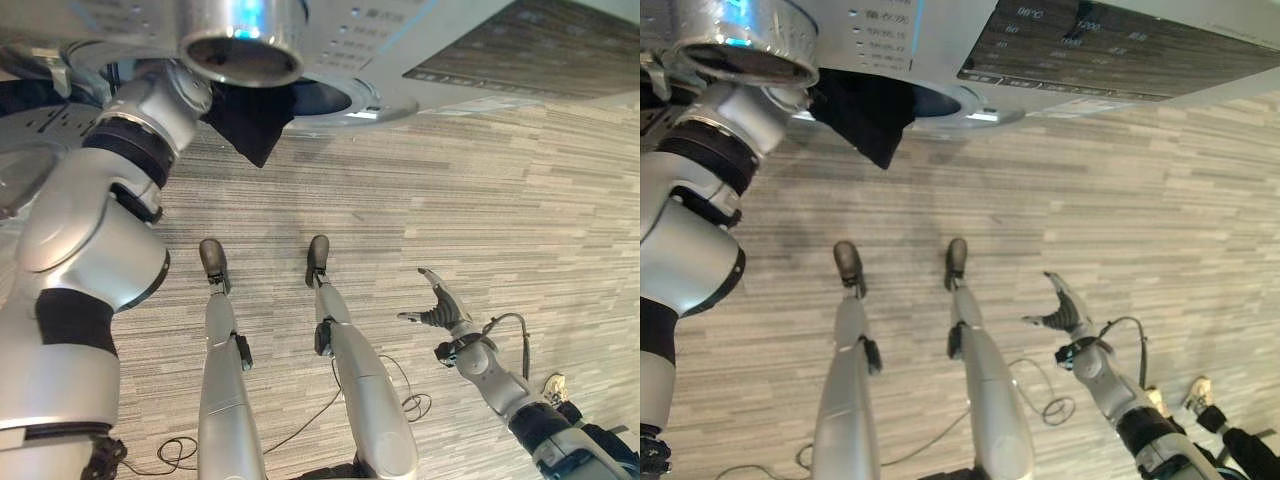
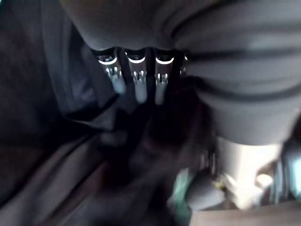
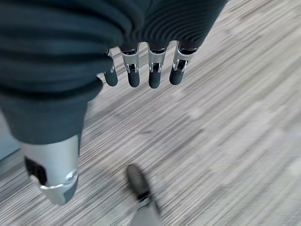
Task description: Grab the laundry basket,head to the washer,open it,put in the laundry and shut it.
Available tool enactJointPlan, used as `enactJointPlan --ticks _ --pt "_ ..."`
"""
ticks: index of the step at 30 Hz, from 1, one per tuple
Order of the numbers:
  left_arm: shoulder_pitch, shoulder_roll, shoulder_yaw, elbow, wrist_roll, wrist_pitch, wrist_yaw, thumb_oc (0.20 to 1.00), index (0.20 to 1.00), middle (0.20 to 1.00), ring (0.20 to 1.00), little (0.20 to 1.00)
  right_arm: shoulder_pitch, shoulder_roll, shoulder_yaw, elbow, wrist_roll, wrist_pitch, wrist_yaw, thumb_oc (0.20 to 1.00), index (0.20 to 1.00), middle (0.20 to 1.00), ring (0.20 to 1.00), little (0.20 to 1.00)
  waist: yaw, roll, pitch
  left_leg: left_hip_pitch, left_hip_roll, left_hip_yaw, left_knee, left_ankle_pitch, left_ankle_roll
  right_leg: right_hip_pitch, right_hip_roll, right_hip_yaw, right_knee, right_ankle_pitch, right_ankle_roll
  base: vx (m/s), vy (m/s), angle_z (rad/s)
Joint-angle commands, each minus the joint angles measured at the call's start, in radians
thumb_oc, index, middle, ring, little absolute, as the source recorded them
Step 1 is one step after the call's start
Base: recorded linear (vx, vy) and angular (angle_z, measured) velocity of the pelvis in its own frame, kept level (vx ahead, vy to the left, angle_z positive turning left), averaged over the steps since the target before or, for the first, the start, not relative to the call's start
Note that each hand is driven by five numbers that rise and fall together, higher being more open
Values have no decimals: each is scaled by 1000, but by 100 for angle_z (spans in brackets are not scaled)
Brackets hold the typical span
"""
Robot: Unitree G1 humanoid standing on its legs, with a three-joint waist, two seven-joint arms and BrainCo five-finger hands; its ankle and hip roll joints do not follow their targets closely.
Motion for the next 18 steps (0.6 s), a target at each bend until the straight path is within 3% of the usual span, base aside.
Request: enactJointPlan --ticks 1,7,11,12,15,16,18 --pt "-44 -51 48 -12 88 -13 -86 1000 1000 1000 1000 1000 119 -61 -35 -29 1 13 43 1000 1000 1000 1000 1000 -40 16 -42 78 7 -20 -14 -125 3 45 14 17 67 -137 70 0 0 0" --pt "-20 -62 85 -151 33 -36 -46 1000 1000 1000 1000 1000 128 -56 -22 6 -4 15 51 1000 1000 1000 1000 1000 -23 30 -46 78 1 -25 -17 -126 4 54 9 11 63 -144 66 1 0 1" --pt "38 -13 171 -312 0 -58 54 1000 1000 1000 1000 1000 127 -30 -17 38 -11 11 37 1000 1000 1000 1000 1000 1 39 -30 71 -8 -19 -11 -99 10 51 1 -6 63 -128 57 -49 10 2" --pt "116 2 245 -409 2 -59 120 1000 1000 1000 1000 1000 117 2 -17 64 -12 11 21 1000 1000 1000 1000 1000 18 45 -23 74 -11 -21 -12 -99 9 56 -2 -12 62 -130 57 5 5 5" --pt "186 13 296 -476 12 -55 145 1000 1000 1000 1000 1000 108 22 -10 84 -11 9 13 1000 1000 1000 1000 1000 24 49 -20 77 -13 -23 -12 -100 9 61 -2 -14 62 -132 55 9 9 9" --pt "403 46 396 -653 53 -44 146 1000 1000 1000 1000 1000 99 66 -9 112 -23 25 0 1000 1000 1000 1000 1000 55 56 -7 87 -15 -25 -11 -103 7 77 -6 -21 62 -140 53 20 16 10" --pt "485 56 434 -712 63 -38 142 1000 1000 1000 1000 1000 103 78 -10 117 -24 29 -2 1000 1000 1000 1000 1000 61 58 -5 89 -16 -26 -11 -103 7 80 -6 -23 61 -142 52 10 8 3"
